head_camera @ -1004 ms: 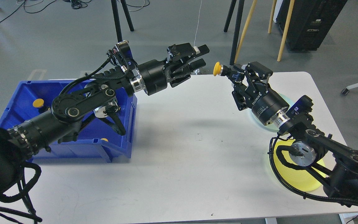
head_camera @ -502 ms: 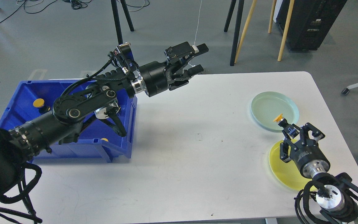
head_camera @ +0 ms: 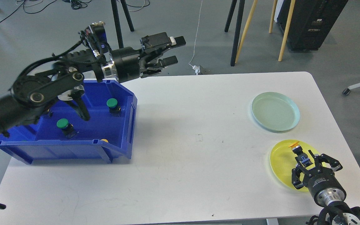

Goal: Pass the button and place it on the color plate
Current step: 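Withdraw the right gripper and move the left gripper into the bin, then grasp a green-capped button in the bin with the left gripper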

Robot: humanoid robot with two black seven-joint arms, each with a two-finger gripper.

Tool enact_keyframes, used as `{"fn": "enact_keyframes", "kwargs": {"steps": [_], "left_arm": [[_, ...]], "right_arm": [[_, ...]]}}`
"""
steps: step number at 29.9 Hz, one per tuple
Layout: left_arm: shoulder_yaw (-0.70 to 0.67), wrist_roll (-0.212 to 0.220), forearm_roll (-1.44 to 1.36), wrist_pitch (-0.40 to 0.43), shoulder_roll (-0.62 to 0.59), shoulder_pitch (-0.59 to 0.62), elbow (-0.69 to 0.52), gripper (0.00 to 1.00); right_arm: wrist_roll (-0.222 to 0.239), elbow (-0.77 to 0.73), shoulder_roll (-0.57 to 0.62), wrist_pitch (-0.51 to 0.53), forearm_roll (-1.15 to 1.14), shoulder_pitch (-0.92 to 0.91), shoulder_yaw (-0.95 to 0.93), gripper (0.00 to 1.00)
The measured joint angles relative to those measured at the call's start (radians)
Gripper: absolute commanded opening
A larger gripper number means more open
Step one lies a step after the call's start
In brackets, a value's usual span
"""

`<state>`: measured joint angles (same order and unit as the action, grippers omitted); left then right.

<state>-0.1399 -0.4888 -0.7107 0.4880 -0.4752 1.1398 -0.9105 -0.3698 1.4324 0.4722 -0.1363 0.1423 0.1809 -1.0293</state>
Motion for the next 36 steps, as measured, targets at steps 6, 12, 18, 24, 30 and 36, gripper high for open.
{"fn": "enact_keyframes", "kwargs": {"steps": [6,12,18,24,30,36], "left_arm": [[0.106,0.000,-0.274,0.001,-0.226,0.055,0.000,0.97],[0.116,0.000,-0.851,0.001,-0.339,0.020,0.010,0.96],[0.116,0.000,-1.085,0.001,-0.371,-0.055,0.057,0.96],[0.116,0.000,-1.097,0.000,-0.360,-0.130,0.086,0.96],[0.116,0.000,-1.096,0.000,-0.315,-0.142,0.134,0.96],[0.117,0.000,-1.096,0.001,-0.246,-0.167,0.237,0.96]], "right_arm": [[-0.003,-0.001,-0.001,0.035,0.014,0.022,-0.003,0.92],[0.001,0.006,-0.001,0.125,0.014,-0.003,-0.074,0.96],[0.020,0.018,0.039,0.148,0.009,-0.207,-0.109,0.96],[0.051,0.003,0.066,0.137,0.005,-0.399,-0.079,0.96],[0.052,-0.002,0.086,0.136,0.005,-0.429,-0.030,0.96],[0.052,-0.010,0.088,0.137,0.008,-0.405,-0.025,0.96]]}}
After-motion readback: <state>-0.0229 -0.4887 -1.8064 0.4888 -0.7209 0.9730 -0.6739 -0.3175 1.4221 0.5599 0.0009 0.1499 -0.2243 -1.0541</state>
